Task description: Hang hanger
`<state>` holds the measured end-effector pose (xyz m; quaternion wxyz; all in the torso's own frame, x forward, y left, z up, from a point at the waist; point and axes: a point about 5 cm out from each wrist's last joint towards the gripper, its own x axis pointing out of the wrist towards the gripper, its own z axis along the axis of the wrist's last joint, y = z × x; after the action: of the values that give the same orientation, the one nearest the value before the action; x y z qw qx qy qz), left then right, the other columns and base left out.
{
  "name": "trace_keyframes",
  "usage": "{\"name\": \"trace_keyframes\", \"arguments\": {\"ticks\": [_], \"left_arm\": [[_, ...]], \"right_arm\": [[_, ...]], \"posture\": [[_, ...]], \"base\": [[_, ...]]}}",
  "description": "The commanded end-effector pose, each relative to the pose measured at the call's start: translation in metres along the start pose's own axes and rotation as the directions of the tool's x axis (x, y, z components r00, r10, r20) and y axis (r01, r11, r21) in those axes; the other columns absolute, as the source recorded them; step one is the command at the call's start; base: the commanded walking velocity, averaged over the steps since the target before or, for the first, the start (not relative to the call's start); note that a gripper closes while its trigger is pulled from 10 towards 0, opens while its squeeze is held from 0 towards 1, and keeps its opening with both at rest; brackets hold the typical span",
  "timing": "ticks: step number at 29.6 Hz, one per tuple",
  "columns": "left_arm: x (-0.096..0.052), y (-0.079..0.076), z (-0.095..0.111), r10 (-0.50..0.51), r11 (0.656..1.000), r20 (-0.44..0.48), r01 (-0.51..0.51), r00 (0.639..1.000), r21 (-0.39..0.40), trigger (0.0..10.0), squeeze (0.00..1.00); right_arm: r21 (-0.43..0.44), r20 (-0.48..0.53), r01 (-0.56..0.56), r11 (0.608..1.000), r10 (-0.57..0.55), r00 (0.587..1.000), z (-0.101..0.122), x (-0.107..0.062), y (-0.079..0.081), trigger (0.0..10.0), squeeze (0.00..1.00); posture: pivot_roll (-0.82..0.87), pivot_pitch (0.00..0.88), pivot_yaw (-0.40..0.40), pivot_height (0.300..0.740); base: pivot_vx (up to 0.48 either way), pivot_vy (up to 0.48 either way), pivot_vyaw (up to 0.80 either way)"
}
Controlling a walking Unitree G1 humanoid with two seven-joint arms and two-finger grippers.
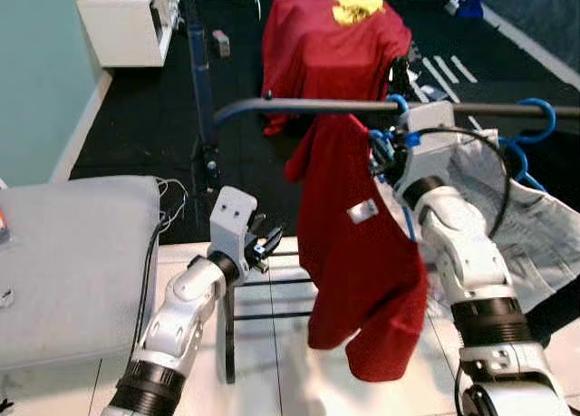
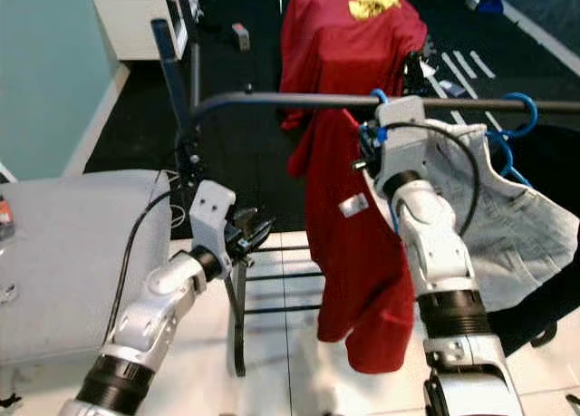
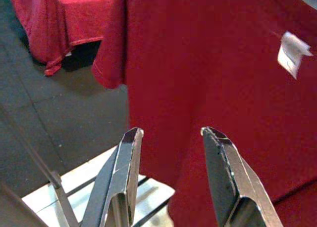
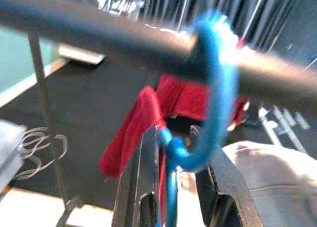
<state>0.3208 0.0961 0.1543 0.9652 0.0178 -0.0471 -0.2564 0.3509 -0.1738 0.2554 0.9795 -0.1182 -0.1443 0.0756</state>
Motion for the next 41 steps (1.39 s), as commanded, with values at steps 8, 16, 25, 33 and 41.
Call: {"name": "trace_keyframes", "arguments": {"ticks": [8,16,25,33,41], "left_arm": [[0.003,-0.005,-0.001,-0.016,1.000,-0.006,0.016,1.000,-0.004,10.0,0.00],[0.004,-0.002,0.001,0.030,0.999,0.014,-0.029,0.999,-0.042,10.0,0.00],[0.002,-0.005,0.000,0.028,0.996,0.020,-0.026,0.999,-0.086,10.0,0.00],[-0.001,-0.010,0.004,-0.027,0.992,0.056,0.033,0.998,-0.123,10.0,0.00],[-0.010,-0.015,0.024,-0.120,0.964,0.198,0.162,0.973,-0.211,10.0,0.00]], "right_arm": [[-0.081,0.041,0.128,0.988,-0.125,0.991,0.015,-0.023,-0.007,10.0,0.00],[0.092,0.170,0.268,0.959,-0.280,0.945,0.031,-0.044,-0.002,10.0,0.00],[0.107,0.256,0.242,0.964,-0.262,0.931,0.033,-0.056,0.021,10.0,0.00],[0.131,0.266,0.235,0.963,-0.263,0.928,0.034,-0.057,0.026,10.0,0.00],[0.138,0.265,0.252,0.958,-0.281,0.922,0.031,-0.058,0.022,10.0,0.00]], "posture": [[-0.09,0.189,-0.014,0.740],[-0.08,0.181,-0.019,0.740],[-0.08,0.167,-0.022,0.740],[-0.07,0.162,-0.019,0.740],[-0.07,0.166,-0.023,0.740]], "base": [[0.000,0.000,0.00],[0.000,0.000,0.00],[0.000,0.000,0.00],[0.000,0.000,0.00],[0.000,-0.239,0.00]]}}
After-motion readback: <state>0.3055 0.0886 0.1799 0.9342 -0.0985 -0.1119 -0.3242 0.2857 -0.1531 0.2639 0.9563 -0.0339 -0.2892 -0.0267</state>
